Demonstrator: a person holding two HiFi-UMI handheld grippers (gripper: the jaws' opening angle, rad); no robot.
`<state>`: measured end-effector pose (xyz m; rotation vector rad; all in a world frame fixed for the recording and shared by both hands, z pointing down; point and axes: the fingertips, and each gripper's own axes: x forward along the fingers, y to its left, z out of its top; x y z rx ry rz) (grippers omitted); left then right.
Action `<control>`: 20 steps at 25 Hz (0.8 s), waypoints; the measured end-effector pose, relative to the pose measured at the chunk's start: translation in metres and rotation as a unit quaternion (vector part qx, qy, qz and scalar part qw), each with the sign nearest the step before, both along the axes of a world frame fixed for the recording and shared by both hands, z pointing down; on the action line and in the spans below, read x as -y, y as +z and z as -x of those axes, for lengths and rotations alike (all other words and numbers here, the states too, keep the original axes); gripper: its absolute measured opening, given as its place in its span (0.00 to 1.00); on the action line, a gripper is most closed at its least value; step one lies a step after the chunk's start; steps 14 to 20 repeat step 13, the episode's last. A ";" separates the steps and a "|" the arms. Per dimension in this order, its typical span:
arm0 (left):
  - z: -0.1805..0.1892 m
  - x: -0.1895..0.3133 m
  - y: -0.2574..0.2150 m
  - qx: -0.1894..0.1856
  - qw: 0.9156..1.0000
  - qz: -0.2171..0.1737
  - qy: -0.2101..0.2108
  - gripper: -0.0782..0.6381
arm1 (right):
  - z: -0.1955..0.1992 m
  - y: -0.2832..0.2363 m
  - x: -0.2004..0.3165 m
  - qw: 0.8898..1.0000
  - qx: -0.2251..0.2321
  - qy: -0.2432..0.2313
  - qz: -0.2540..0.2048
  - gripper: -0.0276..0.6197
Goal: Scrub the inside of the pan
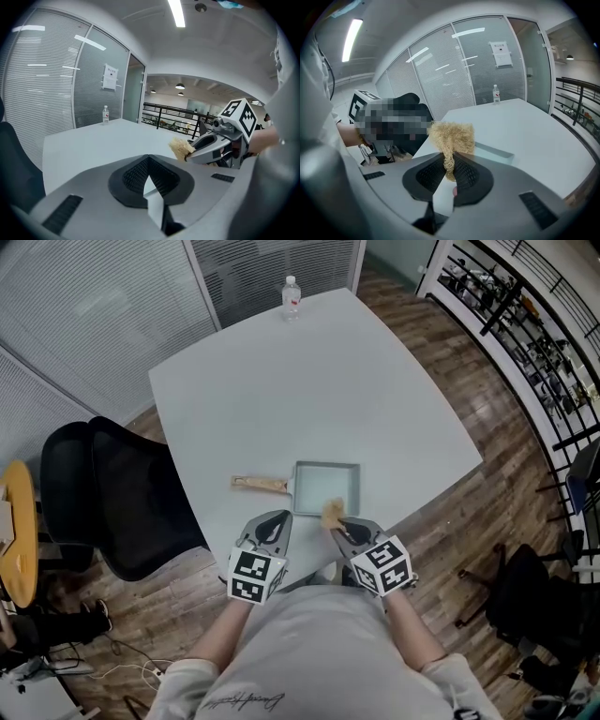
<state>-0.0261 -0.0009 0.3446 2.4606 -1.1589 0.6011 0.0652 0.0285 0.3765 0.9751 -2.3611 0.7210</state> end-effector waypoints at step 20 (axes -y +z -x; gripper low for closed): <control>0.002 0.002 -0.002 0.003 1.000 -0.004 -0.001 0.12 | -0.001 -0.001 0.001 1.000 0.001 0.003 -0.005 0.13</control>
